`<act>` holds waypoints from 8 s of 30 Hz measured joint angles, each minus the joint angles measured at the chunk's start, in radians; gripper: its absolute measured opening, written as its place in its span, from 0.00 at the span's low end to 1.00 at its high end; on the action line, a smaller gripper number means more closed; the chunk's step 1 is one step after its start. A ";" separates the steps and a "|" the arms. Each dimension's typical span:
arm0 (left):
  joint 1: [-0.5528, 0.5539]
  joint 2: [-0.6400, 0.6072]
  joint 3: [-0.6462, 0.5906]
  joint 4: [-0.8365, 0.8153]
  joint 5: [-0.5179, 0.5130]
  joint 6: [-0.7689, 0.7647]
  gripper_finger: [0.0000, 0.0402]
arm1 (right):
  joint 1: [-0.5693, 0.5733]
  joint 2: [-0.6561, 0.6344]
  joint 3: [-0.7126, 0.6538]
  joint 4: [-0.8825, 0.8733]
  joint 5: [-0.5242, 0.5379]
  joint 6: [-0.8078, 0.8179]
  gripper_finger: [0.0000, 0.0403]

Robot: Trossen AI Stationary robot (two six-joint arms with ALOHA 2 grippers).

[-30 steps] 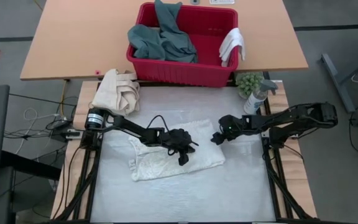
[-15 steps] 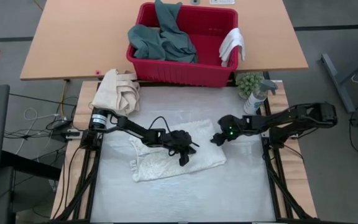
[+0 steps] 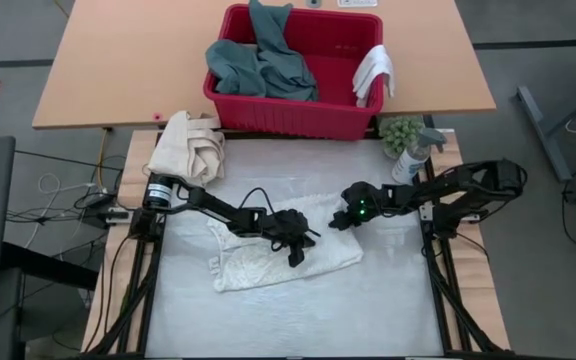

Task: Fold Laundry from Bin
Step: Fold the white shirt

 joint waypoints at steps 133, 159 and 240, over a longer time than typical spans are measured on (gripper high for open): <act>-0.232 -0.498 -0.568 -0.011 -0.264 -0.406 0.00 | 0.173 0.450 1.247 -0.808 0.111 -0.121 0.10; -0.232 -0.928 -0.568 -0.417 -0.129 -0.396 0.00 | 0.228 0.540 1.315 -0.635 0.077 -0.261 0.63; -0.097 -1.031 -0.547 -0.691 -0.419 -0.251 0.00 | 0.451 0.714 1.204 -0.413 0.209 -0.566 0.08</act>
